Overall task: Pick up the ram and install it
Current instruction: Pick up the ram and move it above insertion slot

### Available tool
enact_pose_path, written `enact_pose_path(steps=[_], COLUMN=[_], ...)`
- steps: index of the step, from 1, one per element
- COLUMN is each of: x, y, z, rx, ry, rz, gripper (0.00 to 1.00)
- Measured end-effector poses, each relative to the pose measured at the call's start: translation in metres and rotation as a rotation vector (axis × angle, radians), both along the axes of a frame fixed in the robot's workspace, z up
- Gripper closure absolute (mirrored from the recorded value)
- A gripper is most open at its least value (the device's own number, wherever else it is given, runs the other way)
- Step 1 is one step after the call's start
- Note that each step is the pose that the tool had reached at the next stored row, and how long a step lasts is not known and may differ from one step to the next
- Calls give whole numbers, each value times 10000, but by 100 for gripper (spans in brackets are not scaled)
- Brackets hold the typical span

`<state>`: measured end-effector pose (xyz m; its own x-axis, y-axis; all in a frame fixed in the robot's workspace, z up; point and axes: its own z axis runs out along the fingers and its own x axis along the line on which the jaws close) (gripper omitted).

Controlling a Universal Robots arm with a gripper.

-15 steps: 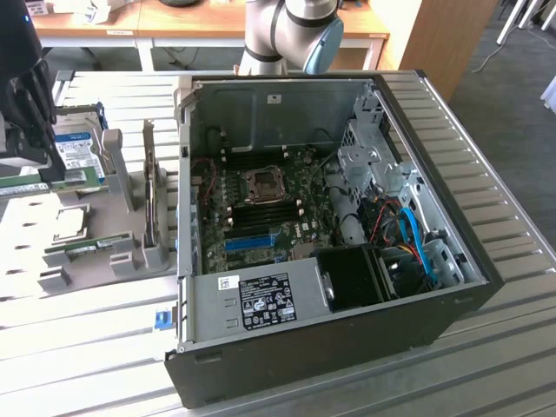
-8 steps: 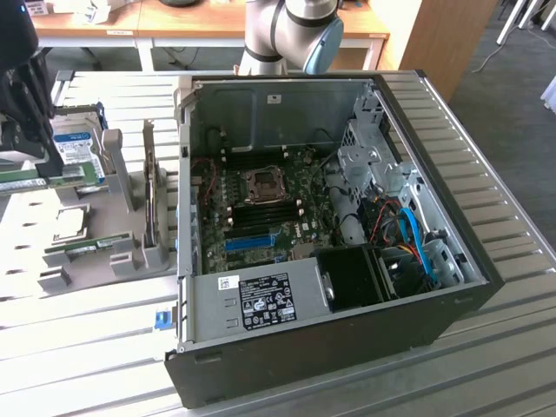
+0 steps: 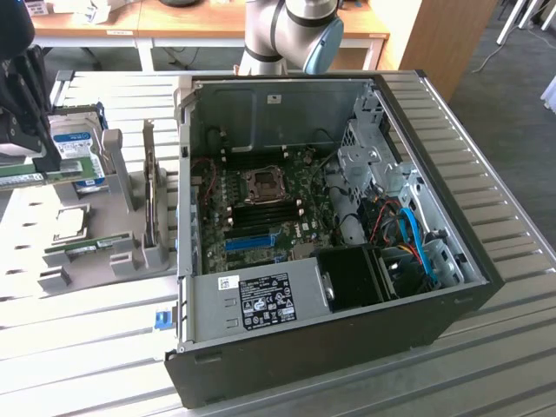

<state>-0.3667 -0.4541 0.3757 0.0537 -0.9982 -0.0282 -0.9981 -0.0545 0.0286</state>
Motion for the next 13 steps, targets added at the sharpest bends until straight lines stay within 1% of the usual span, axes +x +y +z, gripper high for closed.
enact_pose_path(steps=[9,13], x=[2,25], y=[0,0], z=[8,6], rx=[-1,0], ry=[2,0], rz=[1,1], gripper=[88,88])
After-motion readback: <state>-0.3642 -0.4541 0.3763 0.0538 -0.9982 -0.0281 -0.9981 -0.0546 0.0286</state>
